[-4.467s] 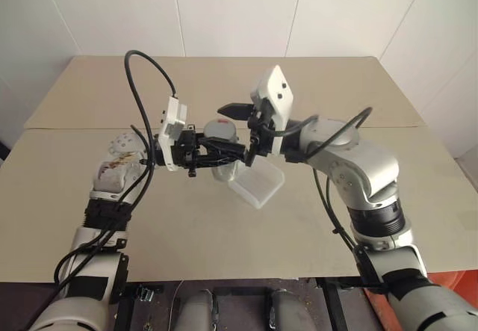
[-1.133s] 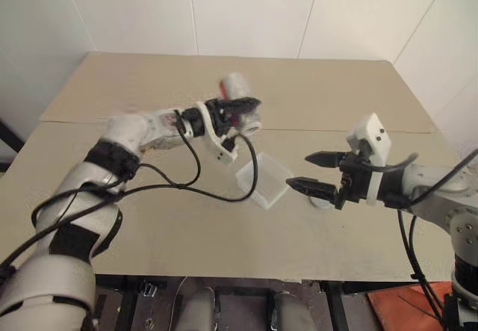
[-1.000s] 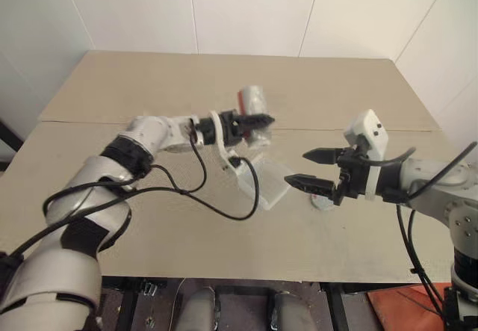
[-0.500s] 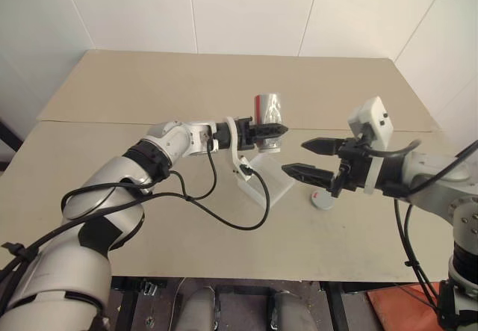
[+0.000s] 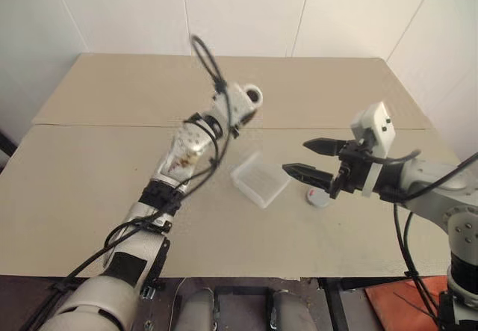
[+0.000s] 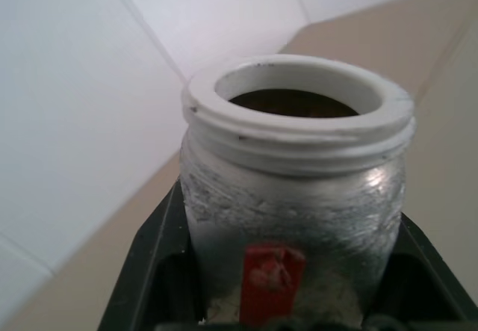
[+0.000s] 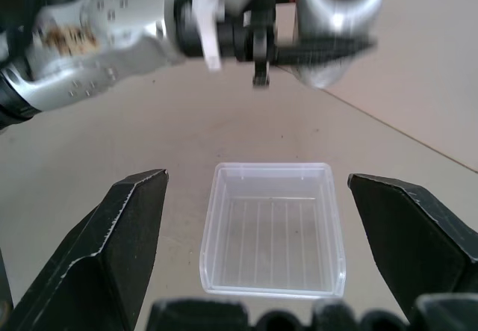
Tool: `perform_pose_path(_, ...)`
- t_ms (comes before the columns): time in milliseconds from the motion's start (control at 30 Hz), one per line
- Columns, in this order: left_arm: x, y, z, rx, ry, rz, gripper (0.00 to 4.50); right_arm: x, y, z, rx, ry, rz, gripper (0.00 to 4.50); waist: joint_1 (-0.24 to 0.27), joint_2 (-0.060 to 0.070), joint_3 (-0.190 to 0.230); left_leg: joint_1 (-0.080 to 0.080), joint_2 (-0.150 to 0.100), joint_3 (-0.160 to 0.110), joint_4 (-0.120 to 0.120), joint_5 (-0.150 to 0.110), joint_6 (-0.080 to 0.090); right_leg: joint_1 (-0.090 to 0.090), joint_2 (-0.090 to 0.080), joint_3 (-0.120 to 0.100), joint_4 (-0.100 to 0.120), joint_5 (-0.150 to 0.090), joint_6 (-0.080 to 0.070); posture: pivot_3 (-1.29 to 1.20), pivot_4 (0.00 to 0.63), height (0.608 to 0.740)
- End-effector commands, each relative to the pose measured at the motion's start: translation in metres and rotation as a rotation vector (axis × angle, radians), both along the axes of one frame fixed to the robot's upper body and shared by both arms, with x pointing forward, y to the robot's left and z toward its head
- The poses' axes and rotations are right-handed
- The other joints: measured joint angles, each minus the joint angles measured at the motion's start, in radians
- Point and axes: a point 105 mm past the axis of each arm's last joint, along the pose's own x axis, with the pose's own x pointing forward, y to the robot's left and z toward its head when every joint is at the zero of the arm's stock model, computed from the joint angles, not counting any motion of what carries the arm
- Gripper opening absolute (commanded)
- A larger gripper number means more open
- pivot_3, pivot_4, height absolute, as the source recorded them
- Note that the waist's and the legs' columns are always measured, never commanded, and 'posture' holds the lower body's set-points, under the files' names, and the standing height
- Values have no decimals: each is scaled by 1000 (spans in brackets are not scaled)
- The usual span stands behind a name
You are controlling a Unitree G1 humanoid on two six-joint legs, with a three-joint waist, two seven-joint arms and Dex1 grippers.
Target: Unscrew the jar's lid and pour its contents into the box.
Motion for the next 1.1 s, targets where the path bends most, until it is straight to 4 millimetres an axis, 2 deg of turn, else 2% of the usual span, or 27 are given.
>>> perform_pose_path(33,-22,4,-5,-46,134,-130,1956,-2,1,10,29,-60,-2,4484,-9,0,0,1,0,0,-1,0,0,0,0,1,0,0,0,0,150,740)
perform_pose_path(133,-32,12,-27,-45,172,-87,1956,-2,3,10,37,-61,4,4484,-10,1,0,4,0,0,-2,0,0,1,1,2,1,0,0,0,150,740)
perform_pose_path(233,-37,15,-40,-21,164,-49,1956,-3,5,10,38,-65,7,4484,-6,0,0,4,0,0,-2,0,0,2,1,3,1,0,0,0,150,740)
perform_pose_path(367,-32,22,-28,27,32,30,1956,-2,6,13,37,-75,10,4484,7,0,0,4,0,0,-1,0,0,2,0,2,0,0,-1,0,150,740)
perform_pose_path(400,-30,21,-22,88,-49,48,1956,-2,5,13,36,-77,10,4484,8,0,0,4,-1,0,-1,0,0,2,0,2,0,0,-1,0,150,740)
perform_pose_path(467,-32,13,-11,397,-370,87,1956,-1,5,15,28,-85,8,4484,8,0,0,4,-1,0,-1,0,0,2,0,2,0,1,-1,0,150,740)
perform_pose_path(567,-42,-8,-9,795,-815,25,1956,0,5,16,12,-93,6,4484,9,0,0,4,-1,0,-1,0,-1,2,0,2,-1,1,-2,0,150,740)
perform_pose_path(633,-48,-22,-16,1031,-1103,-65,1956,1,4,16,-8,-98,3,4484,12,0,0,4,-1,0,-2,0,-1,2,0,2,-1,1,-2,0,150,740)
perform_pose_path(833,-51,-43,-40,1328,-1522,-248,1956,4,2,20,-24,-116,-14,4484,16,0,0,3,-1,4,-2,0,0,0,0,1,0,1,-1,0,150,740)
perform_pose_path(933,-48,-49,-42,1393,-1613,-242,1956,4,2,23,-15,-130,-25,4484,15,0,0,2,-1,9,-3,0,0,-1,0,1,1,1,-1,0,150,740)
perform_pose_path(1100,-48,-61,-36,1404,-1709,-244,1956,0,1,29,13,-151,-31,4484,15,0,0,0,0,10,-3,0,0,-2,0,1,1,1,-1,0,150,740)
